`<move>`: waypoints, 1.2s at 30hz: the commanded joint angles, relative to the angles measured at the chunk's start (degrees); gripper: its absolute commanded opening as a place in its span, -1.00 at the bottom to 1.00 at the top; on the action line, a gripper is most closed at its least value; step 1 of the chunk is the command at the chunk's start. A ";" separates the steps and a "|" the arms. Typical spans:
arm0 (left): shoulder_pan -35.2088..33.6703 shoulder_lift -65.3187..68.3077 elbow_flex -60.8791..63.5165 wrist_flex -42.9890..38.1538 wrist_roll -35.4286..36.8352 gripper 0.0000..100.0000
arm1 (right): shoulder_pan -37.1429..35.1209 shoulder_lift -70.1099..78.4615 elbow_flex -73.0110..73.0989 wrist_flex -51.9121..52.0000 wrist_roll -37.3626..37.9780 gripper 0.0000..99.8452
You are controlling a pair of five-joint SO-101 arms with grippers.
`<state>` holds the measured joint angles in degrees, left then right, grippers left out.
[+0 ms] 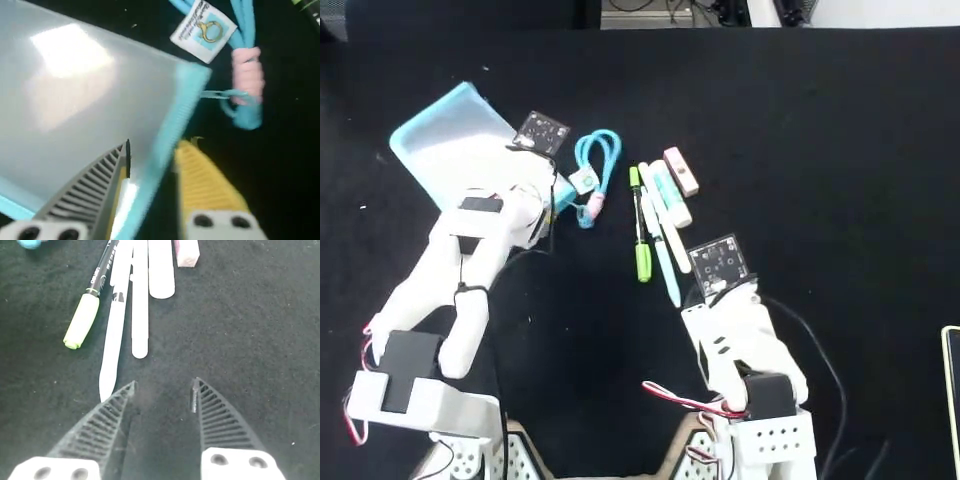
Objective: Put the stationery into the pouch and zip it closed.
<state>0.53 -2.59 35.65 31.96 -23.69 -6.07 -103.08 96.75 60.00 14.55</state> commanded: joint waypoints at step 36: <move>-5.41 10.81 -13.67 -25.14 39.12 -0.54 | -0.53 -5.41 -0.22 1.05 0.26 -0.65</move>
<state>-4.22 0.31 32.57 7.87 13.93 -6.07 -103.08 96.75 60.09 14.55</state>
